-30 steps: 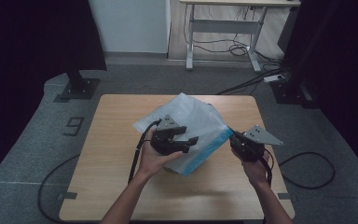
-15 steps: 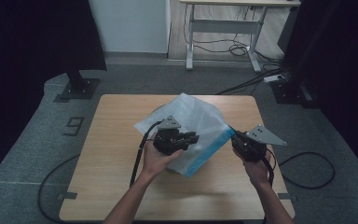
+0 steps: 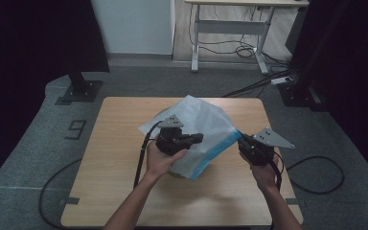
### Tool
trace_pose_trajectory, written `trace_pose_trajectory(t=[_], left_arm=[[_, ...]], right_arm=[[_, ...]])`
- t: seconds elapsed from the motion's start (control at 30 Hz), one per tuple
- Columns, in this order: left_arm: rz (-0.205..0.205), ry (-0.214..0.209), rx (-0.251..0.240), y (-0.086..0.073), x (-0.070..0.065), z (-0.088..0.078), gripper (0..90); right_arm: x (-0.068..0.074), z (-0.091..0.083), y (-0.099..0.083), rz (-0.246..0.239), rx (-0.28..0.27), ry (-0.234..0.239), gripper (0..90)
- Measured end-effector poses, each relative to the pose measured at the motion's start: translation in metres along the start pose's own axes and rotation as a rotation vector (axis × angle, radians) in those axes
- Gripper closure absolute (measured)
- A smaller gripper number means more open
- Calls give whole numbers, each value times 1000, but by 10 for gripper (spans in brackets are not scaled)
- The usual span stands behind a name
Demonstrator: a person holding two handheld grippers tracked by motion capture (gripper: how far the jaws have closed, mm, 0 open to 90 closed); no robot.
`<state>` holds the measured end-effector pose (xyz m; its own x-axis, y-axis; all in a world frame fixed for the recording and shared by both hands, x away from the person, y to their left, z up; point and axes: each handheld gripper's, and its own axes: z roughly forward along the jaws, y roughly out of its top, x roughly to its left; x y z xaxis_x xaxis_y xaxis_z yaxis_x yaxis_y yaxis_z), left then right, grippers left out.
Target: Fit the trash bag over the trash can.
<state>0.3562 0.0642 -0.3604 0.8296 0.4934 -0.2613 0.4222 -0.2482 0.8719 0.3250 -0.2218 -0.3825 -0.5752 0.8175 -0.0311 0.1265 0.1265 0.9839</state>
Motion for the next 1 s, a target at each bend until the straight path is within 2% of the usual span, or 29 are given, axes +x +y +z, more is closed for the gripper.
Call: trace_pose_trajectory(t=[0.23,0.33,0.47,0.73,0.83,0.9,1.0], left_arm=[[-14,21,-37,-2,4,-7,898],[-29,25,-51,-1,7,-8,898],[-39,30,-54,1,11,-10,898],[-45,43,-70,3,15,-13,899],[-47,45,-71,3,14,-12,898],[-43,45,-70,3,14,-10,899],[-45,44,-68,3,13,-8,898]], right_arm=[[1,2,-4,0,13,8,880],[2,1,-7,-13,6,12,782],[5,-4,-11,-37,-6,-18,648],[8,-24,-25,-40,-11,-40,609],[12,-30,-24,-42,-29,-25,611],[15,-33,-22,-26,-41,7,614],[21,-33,-19,-32,-36,32,615]])
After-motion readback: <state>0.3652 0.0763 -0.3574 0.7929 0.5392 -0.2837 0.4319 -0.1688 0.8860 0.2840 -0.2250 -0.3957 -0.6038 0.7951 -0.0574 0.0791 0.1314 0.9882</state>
